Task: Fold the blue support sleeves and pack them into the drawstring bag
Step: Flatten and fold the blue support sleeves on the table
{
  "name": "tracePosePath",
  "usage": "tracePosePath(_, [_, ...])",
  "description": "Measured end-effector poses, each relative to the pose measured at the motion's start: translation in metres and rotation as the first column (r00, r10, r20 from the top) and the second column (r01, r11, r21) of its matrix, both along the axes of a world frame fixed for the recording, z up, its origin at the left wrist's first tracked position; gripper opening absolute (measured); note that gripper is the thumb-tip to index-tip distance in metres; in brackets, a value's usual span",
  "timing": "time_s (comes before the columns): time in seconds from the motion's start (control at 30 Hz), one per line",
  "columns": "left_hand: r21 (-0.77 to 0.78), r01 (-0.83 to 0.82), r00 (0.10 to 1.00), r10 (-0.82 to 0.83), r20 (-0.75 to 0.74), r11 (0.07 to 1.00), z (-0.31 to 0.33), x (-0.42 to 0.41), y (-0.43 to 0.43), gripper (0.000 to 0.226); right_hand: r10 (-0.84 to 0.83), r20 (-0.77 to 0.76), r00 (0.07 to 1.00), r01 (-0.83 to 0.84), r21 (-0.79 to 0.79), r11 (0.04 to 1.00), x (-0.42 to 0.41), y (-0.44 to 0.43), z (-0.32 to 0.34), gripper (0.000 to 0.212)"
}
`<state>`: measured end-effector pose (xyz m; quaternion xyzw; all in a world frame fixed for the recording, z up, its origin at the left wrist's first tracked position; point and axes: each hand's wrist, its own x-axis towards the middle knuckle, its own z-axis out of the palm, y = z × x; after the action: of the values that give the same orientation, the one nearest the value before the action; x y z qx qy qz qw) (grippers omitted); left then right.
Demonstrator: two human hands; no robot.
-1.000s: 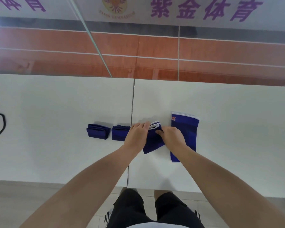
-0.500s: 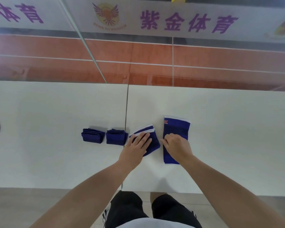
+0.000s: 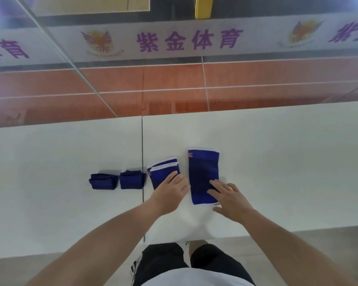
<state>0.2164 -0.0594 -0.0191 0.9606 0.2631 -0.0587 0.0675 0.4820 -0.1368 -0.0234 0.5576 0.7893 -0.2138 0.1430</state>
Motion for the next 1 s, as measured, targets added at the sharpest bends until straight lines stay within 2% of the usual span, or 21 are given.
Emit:
tracePosePath(0.1, [-0.068,0.037,0.999,-0.037,0.000,0.997,-0.008,0.020,-0.016,0.038,-0.001,0.008,1.000,-0.001,0.127,0.992,0.000,-0.008,-0.014,0.046])
tracePosePath(0.23, [-0.130,-0.034,0.994,0.020,-0.104,0.991,-0.018,0.033,-0.027,0.063,0.044,-0.003,0.999,-0.042,0.278,0.960,-0.001,-0.013,-0.024,0.021])
tracePosePath(0.33, [-0.115,-0.054,0.993,0.042,-0.109,0.992,-0.024,0.037,-0.024,0.067,0.050,-0.060,0.997,-0.027,0.343,0.939,0.001,-0.010,-0.025,0.018])
tracePosePath(0.43, [-0.125,-0.056,0.994,0.044,-0.098,0.991,-0.027,0.041,-0.021,0.065,0.005,-0.125,0.992,0.033,0.295,0.955,0.004,-0.005,-0.019,0.025])
tracePosePath(0.5, [-0.137,-0.055,0.997,0.048,-0.052,0.989,-0.026,0.045,-0.018,0.061,-0.113,-0.224,0.968,0.159,0.196,0.968,0.006,-0.001,-0.006,0.025])
tracePosePath(0.57, [-0.178,-0.089,0.993,0.101,0.062,0.980,-0.022,0.051,-0.017,0.049,-0.268,-0.286,0.920,0.291,0.042,0.956,0.010,0.001,0.008,0.023])
tracePosePath(0.63, [-0.327,-0.212,0.945,0.278,0.170,0.921,-0.012,0.061,-0.018,0.035,-0.388,-0.351,0.852,0.397,-0.051,0.917,0.017,-0.001,0.019,0.022])
tracePosePath(0.73, [-0.546,-0.395,0.847,0.523,0.095,0.739,0.002,0.070,-0.015,0.024,-0.527,-0.493,0.693,0.538,-0.134,0.832,0.025,-0.005,0.028,0.034])
tracePosePath(0.83, [-0.621,-0.452,0.804,0.594,0.028,0.641,0.010,0.068,-0.009,0.012,-0.659,-0.496,0.565,0.624,-0.265,0.735,0.020,-0.002,0.035,0.049])
tracePosePath(1.0, [-0.680,-0.548,0.695,0.718,-0.047,0.486,0.024,0.074,0.005,0.030,-0.784,-0.434,0.445,0.735,-0.324,0.596,0.009,0.019,0.023,0.019])
